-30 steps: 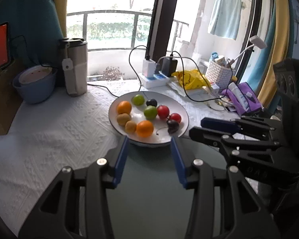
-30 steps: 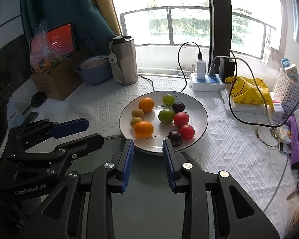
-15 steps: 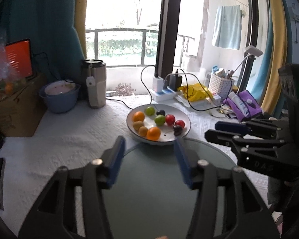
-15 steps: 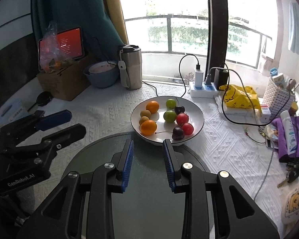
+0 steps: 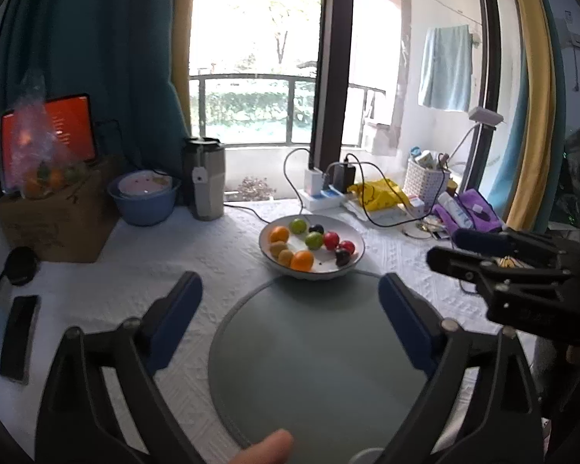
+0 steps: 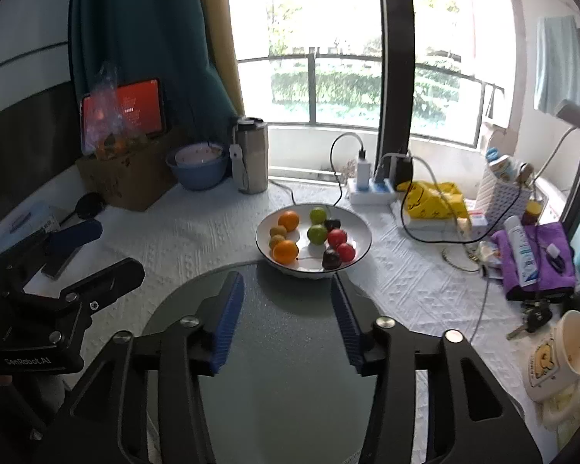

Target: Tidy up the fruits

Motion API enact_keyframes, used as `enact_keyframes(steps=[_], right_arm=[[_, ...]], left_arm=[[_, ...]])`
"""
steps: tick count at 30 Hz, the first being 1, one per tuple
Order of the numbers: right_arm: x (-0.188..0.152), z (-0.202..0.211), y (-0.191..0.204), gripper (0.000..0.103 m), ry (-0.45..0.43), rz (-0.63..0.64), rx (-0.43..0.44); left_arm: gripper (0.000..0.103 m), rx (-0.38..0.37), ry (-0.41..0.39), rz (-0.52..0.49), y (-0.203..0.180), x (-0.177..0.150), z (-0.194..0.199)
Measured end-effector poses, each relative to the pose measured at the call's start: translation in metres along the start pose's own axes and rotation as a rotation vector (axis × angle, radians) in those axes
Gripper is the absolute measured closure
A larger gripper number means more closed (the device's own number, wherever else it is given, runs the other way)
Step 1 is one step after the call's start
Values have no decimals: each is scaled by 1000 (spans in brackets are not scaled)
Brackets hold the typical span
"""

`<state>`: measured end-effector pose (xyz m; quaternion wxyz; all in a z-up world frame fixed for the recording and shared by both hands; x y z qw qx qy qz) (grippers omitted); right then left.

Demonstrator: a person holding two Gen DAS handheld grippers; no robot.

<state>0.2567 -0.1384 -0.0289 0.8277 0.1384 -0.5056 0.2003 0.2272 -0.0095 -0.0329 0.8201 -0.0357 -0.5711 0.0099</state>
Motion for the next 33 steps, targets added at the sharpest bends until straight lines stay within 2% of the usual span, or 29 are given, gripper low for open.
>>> enact_keyframes(steps=[3, 10, 15, 24, 33], right_arm=[[7, 17, 1, 41, -34, 1, -19], [24, 56, -3, 38, -111, -2, -60], [33, 78, -5, 28, -153, 6, -99], [48, 118, -8, 26, -226, 14, -147], [55, 158, -9, 25, -290, 3, -190]], left_arm=[[9, 8, -6, -4, -3, 4, 11], [8, 14, -64, -35, -14, 22, 41], [8, 7, -59, -45, -19, 29, 53], [8, 22, -154, -96, -30, 55, 88], [8, 8, -201, -124, -39, 72, 114]])
Point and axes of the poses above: each gripper's, at about its wrist camera, not at the fingertips, and z roughly against the way its jaws point, y to its left, x to its top, the point moved 9 cm from there along -z, roughly the way its jaws point, and after that the axes turned 7 degrees about -y, right-handed, at the moved point
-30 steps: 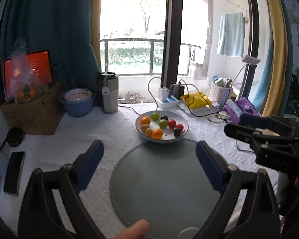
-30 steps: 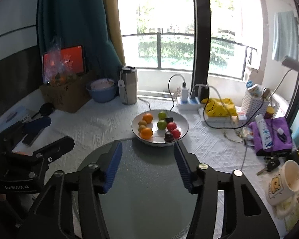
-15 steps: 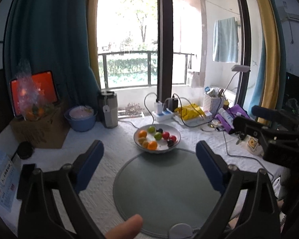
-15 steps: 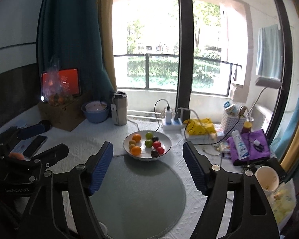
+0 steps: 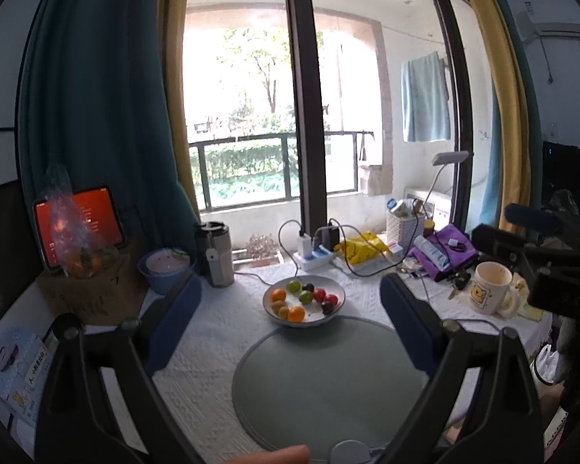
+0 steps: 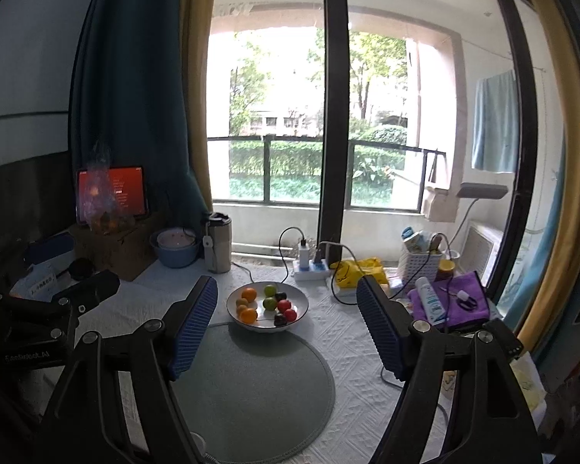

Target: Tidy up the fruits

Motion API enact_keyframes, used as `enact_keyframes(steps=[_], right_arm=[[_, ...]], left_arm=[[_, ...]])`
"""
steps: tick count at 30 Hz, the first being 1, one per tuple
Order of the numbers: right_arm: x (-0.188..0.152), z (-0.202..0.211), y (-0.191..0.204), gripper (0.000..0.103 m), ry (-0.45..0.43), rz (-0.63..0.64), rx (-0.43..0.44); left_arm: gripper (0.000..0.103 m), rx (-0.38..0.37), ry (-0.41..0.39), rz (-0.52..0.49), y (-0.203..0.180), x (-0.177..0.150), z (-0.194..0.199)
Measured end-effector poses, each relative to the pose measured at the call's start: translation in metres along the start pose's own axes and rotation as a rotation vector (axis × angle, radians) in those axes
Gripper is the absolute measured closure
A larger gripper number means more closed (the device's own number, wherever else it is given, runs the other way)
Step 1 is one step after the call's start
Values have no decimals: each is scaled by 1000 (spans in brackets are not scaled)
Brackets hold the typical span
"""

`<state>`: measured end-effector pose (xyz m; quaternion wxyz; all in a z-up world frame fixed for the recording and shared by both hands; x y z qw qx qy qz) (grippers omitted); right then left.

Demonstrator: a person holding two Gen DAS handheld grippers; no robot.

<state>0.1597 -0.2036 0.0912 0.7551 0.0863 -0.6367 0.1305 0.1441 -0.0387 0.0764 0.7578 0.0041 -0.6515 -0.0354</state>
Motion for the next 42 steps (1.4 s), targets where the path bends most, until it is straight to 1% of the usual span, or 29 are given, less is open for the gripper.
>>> enact_keyframes(steps=[3, 7, 13, 16, 24, 31, 42], right_arm=[[4, 14, 1, 25, -20, 2, -8], [2, 25, 2, 25, -24, 7, -12], [-6, 32, 5, 25, -11, -1, -7], [-10, 34, 6, 25, -4, -9, -4], [-14, 34, 5, 25, 13, -9, -10], [-19, 30, 1, 24, 31, -26, -11], [-19, 33, 5, 24, 28, -19, 2]], left_arm=[[8, -4, 2, 15, 0, 0, 6], [8, -18, 21, 26, -2, -9, 16], [8, -4, -26, 15, -1, -4, 34], [8, -9, -41, 19, -1, -2, 39], [8, -22, -35, 20, -4, -5, 39], [8, -47, -27, 26, -9, -4, 39], [8, -42, -28, 35, -7, -4, 41]])
Point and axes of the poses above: each gripper's, at about its wrist camera, not at the fingertips, and z roughly against the way its jaws point, y to its left, x to its top, the point moved 9 cm from there along -z, roughly the way its jaws point, and after that the axes turned 7 degrees about -y, right-handed, at the moved point
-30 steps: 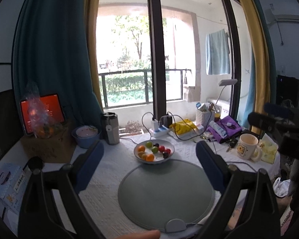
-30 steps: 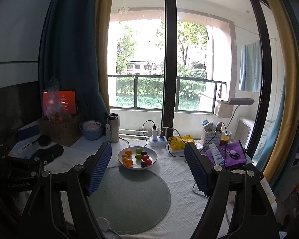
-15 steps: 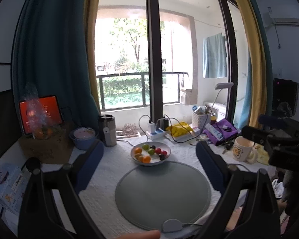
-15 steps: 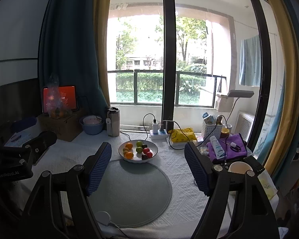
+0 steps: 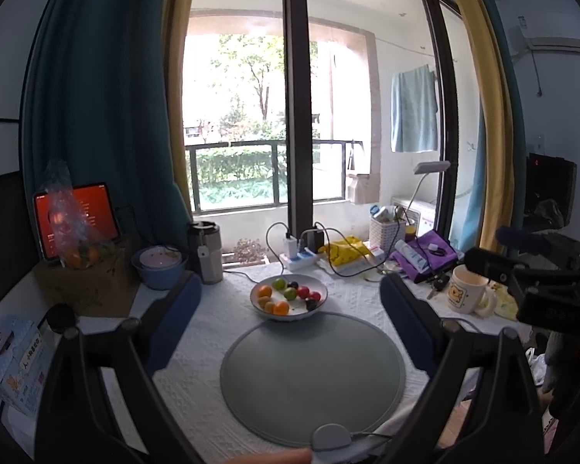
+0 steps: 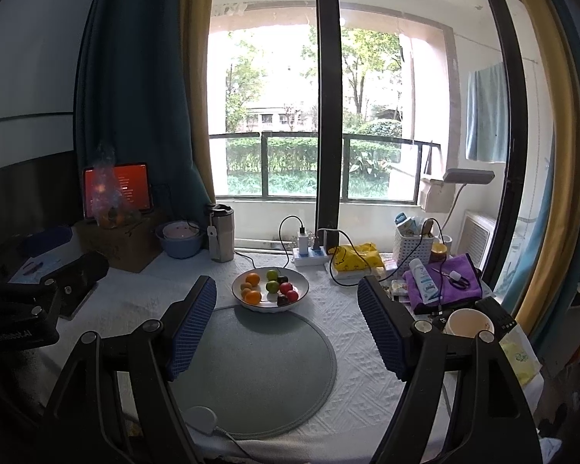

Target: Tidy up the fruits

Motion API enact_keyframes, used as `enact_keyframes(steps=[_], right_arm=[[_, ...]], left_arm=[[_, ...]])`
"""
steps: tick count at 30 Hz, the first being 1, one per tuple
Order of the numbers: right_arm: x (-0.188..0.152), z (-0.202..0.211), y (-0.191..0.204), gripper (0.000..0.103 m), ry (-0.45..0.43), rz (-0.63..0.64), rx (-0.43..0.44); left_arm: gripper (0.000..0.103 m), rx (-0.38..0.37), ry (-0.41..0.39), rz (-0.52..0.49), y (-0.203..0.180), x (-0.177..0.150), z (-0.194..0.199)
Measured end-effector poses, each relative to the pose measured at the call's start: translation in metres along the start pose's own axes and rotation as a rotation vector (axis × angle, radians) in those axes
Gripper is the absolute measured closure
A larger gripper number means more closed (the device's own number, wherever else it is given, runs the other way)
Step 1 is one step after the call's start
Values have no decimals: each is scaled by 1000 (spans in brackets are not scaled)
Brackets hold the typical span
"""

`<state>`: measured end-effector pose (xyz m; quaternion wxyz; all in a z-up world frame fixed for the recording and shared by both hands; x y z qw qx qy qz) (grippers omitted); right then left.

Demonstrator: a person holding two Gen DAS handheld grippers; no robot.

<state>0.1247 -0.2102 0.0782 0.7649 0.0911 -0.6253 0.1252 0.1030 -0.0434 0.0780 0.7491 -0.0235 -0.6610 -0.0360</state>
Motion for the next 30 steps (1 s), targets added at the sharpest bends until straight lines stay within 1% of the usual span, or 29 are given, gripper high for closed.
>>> enact_keyframes(steps=[9, 30], right_arm=[[-1, 0, 2, 24, 3, 4, 7], [-3, -1, 3, 24, 14, 0, 9]], left_arm=[[8, 11, 3, 7, 2, -1, -1], [8, 11, 8, 5, 2, -2, 0]])
Point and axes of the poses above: each gripper's, at about its wrist camera, not at the fingertips, and z roughly against the way its jaws point, y to its left, x to its top, the point moved 9 cm from there along -z, roughly the way its jaws point, and after that the axes turned 7 degrees about -y, right-handed, at the moved point
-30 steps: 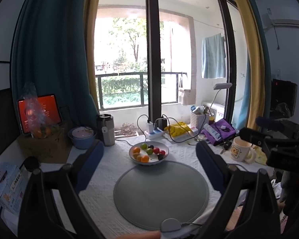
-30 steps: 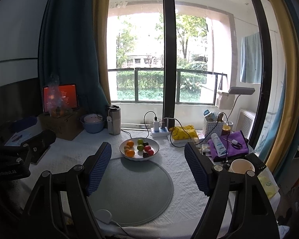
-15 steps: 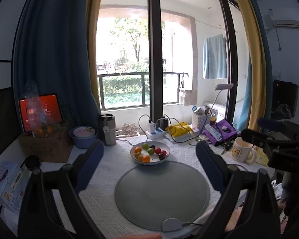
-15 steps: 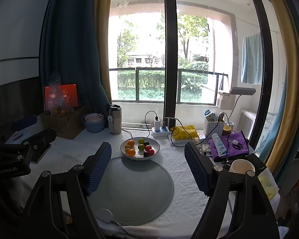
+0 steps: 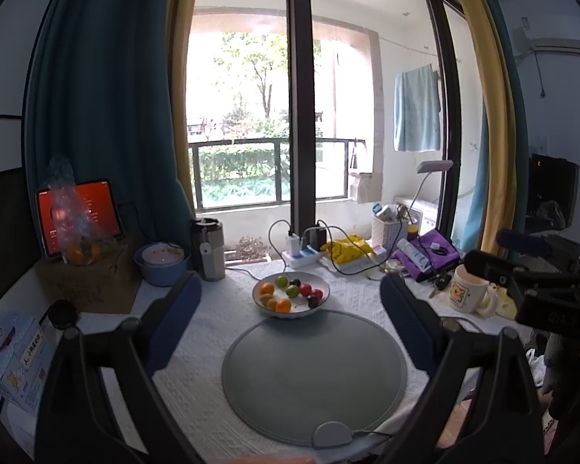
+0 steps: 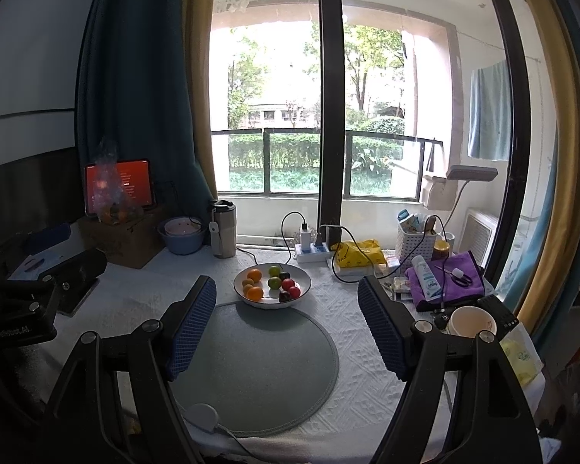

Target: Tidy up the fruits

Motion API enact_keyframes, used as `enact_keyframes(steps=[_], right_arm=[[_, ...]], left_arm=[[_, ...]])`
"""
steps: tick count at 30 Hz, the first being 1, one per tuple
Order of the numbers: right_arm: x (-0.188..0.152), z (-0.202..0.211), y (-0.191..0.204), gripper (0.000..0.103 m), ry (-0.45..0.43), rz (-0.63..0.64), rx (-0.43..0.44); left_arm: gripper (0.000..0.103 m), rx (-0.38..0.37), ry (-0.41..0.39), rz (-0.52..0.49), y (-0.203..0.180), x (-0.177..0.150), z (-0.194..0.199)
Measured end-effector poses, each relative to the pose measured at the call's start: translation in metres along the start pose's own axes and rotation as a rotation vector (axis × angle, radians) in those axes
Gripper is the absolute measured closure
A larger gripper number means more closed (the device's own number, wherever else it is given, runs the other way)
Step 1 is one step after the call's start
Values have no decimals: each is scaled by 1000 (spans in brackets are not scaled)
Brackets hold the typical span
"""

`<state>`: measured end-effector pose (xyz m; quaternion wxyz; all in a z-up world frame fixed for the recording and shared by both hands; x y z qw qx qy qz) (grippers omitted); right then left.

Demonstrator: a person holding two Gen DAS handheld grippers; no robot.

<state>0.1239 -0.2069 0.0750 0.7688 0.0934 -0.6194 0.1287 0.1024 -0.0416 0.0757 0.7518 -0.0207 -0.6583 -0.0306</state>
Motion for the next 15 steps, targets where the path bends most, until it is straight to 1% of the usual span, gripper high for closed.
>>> enact_keyframes(steps=[15], right_arm=[[-3, -4, -2, 24, 14, 1, -4]], left_arm=[[8, 13, 6, 18, 4, -6, 2]])
Point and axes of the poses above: each gripper's, at about its wrist camera, not at the fingertips, and z roughly against the way its jaws point, y to its left, x to its top, the point moved 9 cm from there along -z, roughly the way its jaws point, and after that the axes turned 7 degrees about -y, right-handed, at the moved point
